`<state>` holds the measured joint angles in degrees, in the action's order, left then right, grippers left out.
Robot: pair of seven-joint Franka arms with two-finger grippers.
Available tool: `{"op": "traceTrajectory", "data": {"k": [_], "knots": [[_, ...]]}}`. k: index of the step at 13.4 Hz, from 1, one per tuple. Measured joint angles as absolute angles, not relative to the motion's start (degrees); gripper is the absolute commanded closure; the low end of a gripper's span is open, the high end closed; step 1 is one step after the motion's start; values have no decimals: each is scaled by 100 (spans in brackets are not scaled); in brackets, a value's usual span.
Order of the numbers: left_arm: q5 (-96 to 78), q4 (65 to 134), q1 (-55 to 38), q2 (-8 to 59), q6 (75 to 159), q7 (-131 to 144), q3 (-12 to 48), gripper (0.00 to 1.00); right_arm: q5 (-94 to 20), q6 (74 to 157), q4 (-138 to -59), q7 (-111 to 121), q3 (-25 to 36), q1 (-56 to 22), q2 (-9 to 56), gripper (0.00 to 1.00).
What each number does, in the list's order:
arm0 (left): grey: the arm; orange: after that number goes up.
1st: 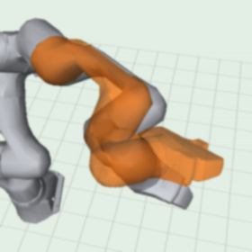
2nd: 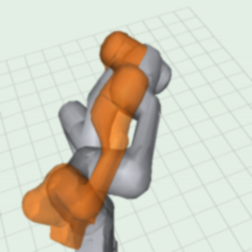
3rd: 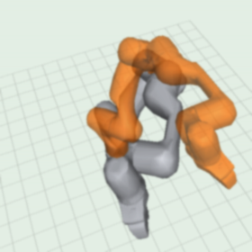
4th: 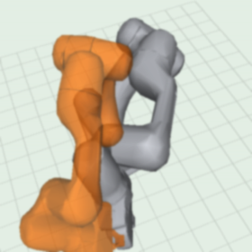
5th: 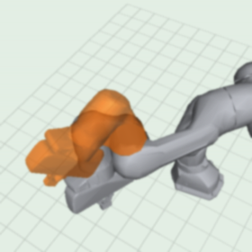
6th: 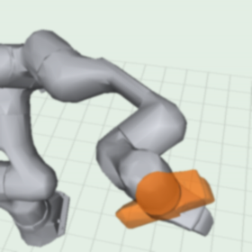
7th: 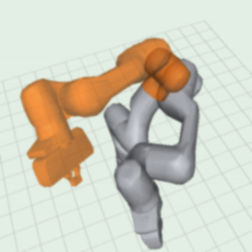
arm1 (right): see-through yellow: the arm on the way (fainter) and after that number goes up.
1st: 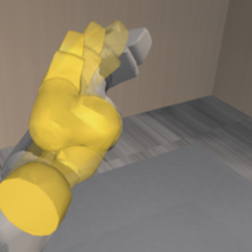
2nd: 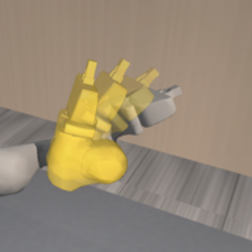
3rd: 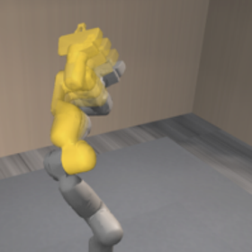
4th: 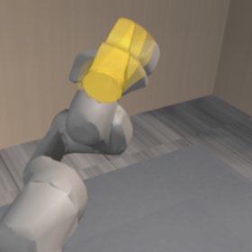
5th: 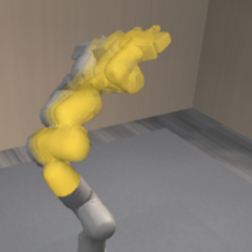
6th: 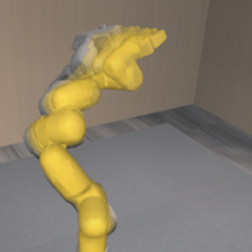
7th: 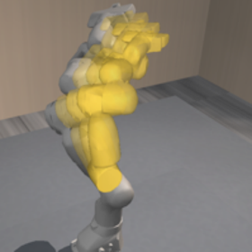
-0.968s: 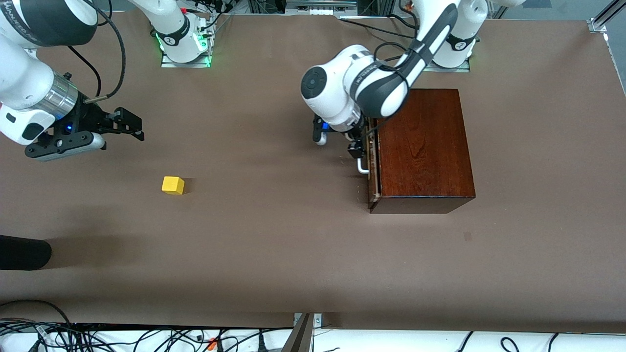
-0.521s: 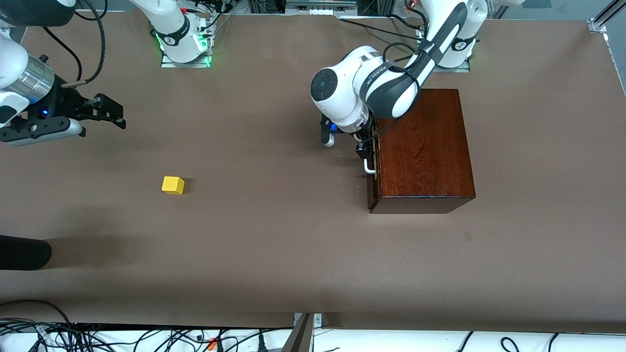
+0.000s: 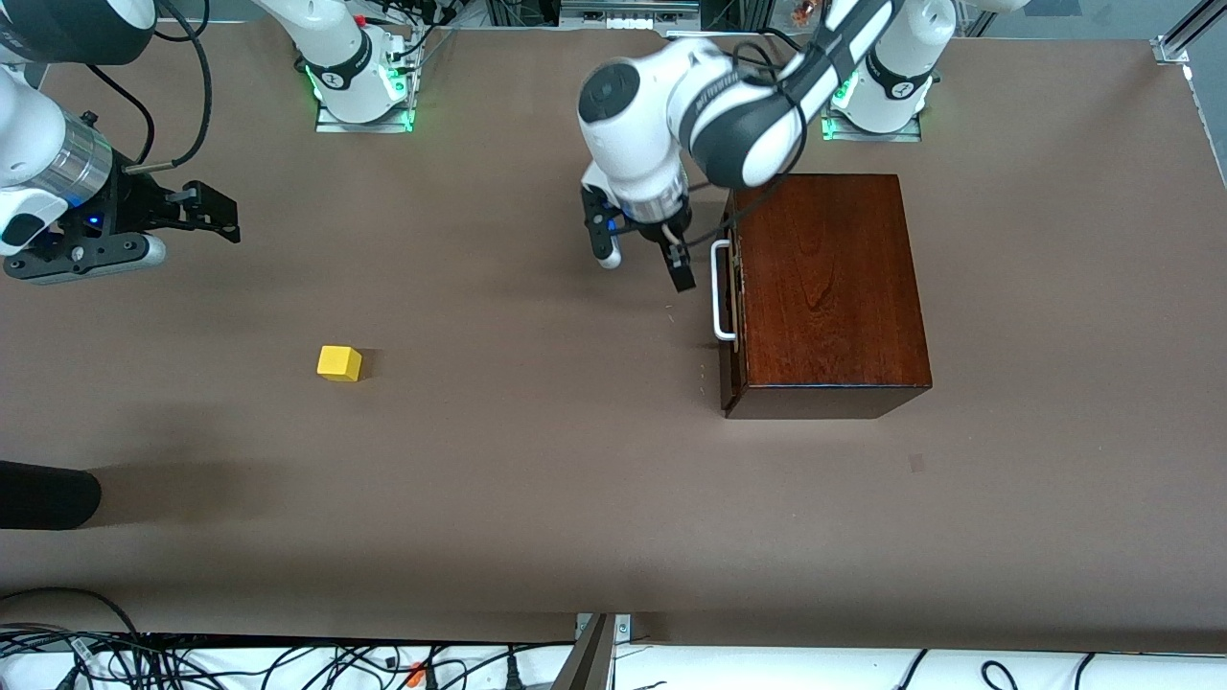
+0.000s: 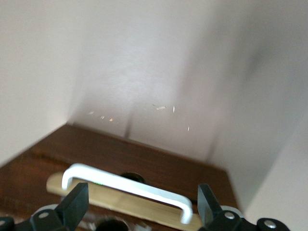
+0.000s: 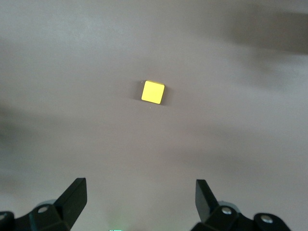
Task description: Open drawer, take yellow block, close drawer
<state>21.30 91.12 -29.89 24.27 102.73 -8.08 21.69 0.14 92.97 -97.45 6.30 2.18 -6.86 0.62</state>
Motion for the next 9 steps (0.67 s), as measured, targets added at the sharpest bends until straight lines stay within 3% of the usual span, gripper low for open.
{"op": "traceTrajectory", "data": {"k": [5,9], "knots": [[1213,8337,-2539,1746,9127,1568,2123,0,-16,9554,-9740,624,148,-689,80,0],[874,7545,-1730,1599,8166,2936,2095,0,-16,9705,-9741,623,89,-765,203,0]]}}
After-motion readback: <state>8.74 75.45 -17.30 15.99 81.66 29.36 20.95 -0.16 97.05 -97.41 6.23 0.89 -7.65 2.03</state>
